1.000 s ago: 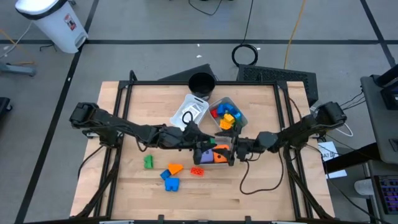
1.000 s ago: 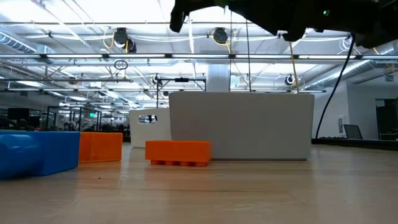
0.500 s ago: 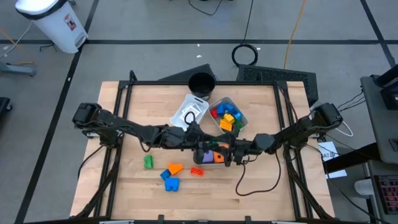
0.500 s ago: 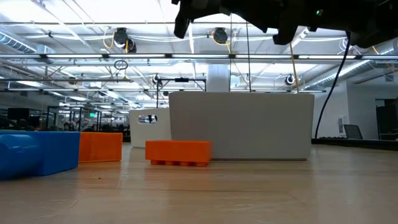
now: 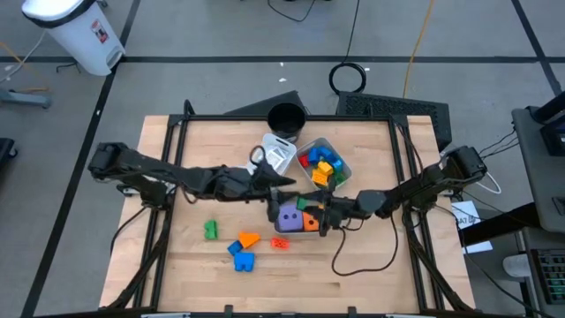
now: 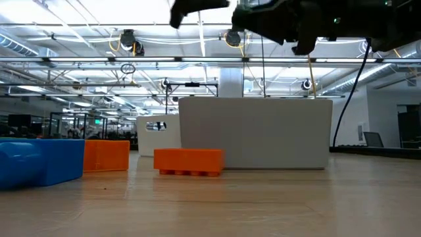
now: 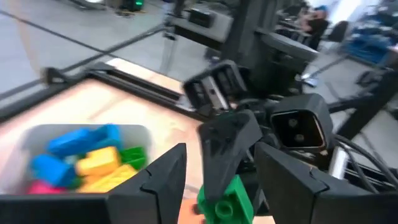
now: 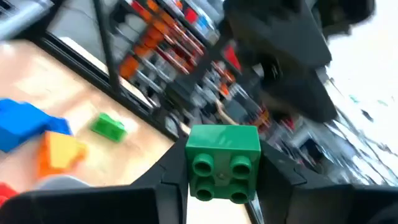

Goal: Pick & Place Toys
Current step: Put the green game piece into the top gray bin

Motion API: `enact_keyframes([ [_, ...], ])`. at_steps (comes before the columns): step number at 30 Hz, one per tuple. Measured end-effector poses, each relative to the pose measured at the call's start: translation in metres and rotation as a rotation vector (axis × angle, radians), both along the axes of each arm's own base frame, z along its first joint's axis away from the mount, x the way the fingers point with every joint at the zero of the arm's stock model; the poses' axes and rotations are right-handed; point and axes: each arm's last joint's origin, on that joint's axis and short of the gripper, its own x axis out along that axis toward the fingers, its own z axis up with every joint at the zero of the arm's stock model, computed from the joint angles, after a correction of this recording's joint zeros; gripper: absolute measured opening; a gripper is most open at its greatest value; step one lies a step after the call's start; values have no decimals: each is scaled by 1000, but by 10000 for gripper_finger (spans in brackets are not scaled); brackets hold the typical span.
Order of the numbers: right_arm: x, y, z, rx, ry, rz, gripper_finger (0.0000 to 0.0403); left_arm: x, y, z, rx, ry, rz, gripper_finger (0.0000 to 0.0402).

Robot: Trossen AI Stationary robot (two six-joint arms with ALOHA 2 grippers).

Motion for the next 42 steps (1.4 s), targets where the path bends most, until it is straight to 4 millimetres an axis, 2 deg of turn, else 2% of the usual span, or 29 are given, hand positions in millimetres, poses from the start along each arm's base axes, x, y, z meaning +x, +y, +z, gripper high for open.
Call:
enact_keyframes([
  [3, -3, -9, 3, 17, 43, -119, 99, -13, 3, 6, 26, 46, 66, 199],
  [6, -9, -24, 9, 76, 108, -219, 99, -20, -1, 3, 59, 115, 125, 199],
  [9, -20, -44, 14, 180, 187, -293, 99, -23, -6, -9, 60, 207, 187, 199],
  [13, -40, -73, 14, 388, 352, -263, 99, -24, -11, -29, 30, 311, 286, 200],
  [18, -66, -95, 10, 601, 510, -321, 99, -22, -20, -51, 24, 384, 365, 200],
  [25, -81, -103, -2, 656, 658, -434, 124, -16, -19, -62, 29, 411, 383, 200],
  [30, -80, -105, -1, 711, 629, -454, 132, -14, -15, -64, -2, 429, 360, 200],
  [34, -79, -105, 0, 751, 597, -458, 157, -14, -14, -65, -29, 463, 304, 200],
  [37, -79, -105, 0, 752, 593, -458, 188, -19, -14, -63, -42, 478, 318, 200],
  [42, -78, -105, 0, 751, 592, -457, 245, -43, -23, -62, -62, 550, 433, 200],
])
